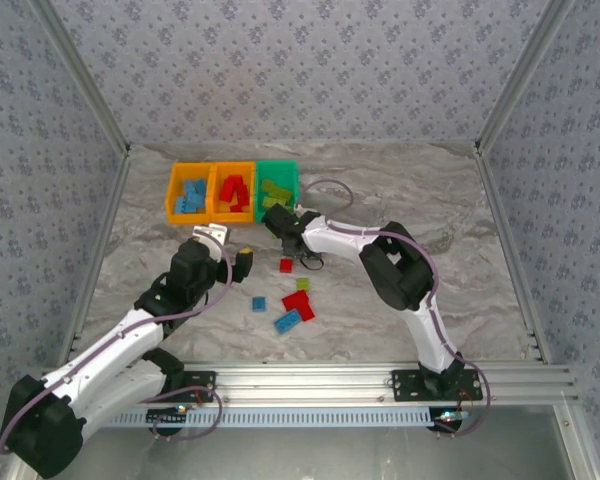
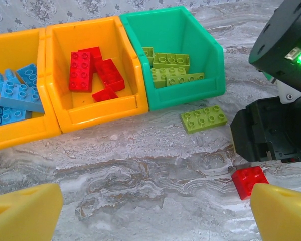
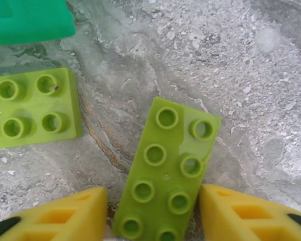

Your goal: Sort the legos into containers by color

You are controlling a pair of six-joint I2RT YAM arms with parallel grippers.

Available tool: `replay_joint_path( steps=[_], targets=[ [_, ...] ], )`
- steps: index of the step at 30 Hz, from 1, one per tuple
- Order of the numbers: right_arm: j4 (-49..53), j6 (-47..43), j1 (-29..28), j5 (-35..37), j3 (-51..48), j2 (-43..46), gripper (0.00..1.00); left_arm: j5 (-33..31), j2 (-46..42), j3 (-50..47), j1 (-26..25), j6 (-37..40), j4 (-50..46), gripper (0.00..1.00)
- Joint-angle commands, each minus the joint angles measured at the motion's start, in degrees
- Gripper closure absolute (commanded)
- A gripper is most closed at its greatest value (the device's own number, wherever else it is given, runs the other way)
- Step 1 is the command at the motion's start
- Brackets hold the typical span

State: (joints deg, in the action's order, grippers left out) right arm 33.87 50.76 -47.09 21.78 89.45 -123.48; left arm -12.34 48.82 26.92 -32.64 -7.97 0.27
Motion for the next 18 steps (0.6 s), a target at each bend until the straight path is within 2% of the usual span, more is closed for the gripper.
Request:
replay_joint_path(
  steps=[1,6,10,13,15,18],
  targets=[
    [1.0,1.3,0.9,0.5,-5.4,1.9,0.55,-1.1,-0.4,1.0,-0.3,0.3,1.8,0.03],
    [-4.5,-0.4,3.1,-0.9,-12.7,7.7,0.75,-1.1,-0.7,0.8,-0.3,0.3,2.1,0.03],
    [-8.1,-3.5,3.3,1.0,-17.8,15.8,0.76,-0.9,-1.4,0.4,-0.3,0.2,2.3,0.03],
    [-14.7,-12.6,1.3,2.8,-20.6,23.8,0.77,-1.4,-2.8,-0.2,-0.3,0.0,2.7,0.03],
    [-23.1,-23.0,-0.7,1.9,-23.5,27.6,0.83,-1.6,-3.4,-0.4,-0.3,-0.1,2.9,0.03],
    [-32.4,-33.9,-1.8,-1.7,-22.3,28.1,0.87,-1.5,-3.0,-0.5,-0.3,-0.3,3.1,0.03]
  ],
)
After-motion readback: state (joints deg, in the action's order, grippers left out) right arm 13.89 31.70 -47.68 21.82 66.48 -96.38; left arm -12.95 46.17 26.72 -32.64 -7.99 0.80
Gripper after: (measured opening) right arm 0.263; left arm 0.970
